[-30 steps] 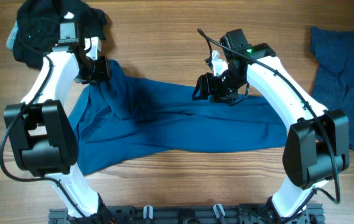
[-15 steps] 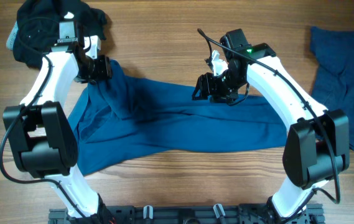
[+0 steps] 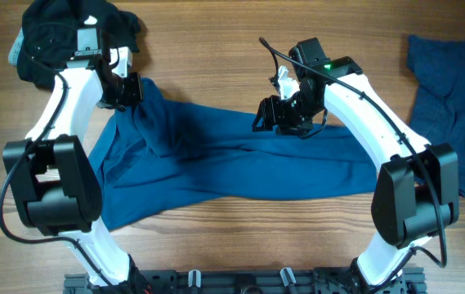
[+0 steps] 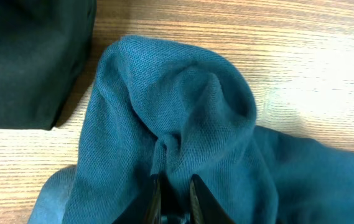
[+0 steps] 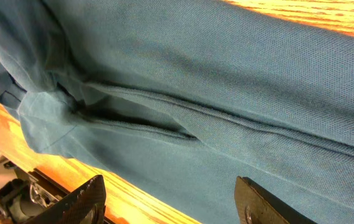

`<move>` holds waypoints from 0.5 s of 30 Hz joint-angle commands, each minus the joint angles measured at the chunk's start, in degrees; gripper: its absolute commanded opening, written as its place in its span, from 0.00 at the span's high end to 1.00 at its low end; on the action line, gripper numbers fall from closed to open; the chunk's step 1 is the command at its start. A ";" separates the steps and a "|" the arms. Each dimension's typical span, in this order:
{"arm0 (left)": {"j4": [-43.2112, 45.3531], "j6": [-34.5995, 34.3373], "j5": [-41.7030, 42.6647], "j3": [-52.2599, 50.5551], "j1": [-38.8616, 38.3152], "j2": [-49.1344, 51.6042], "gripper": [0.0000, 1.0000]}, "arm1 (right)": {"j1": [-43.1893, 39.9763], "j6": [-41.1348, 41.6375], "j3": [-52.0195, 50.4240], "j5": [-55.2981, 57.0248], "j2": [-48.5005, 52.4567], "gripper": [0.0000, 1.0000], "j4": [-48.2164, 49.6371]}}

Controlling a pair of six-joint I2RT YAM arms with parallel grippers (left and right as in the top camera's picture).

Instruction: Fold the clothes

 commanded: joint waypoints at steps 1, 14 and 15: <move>-0.59 0.07 0.44 0.59 0.26 -2.95 0.83 | 0.50 -1.14 -0.48 -0.26 -0.94 0.33 0.42; -2.38 0.09 -4.11 0.57 0.44 -2.93 0.59 | 0.50 -1.09 -0.48 -0.28 -0.94 0.33 0.35; -2.36 0.09 -4.28 0.57 0.63 -2.89 0.59 | 0.50 -1.07 -0.48 -0.28 -0.94 0.33 0.28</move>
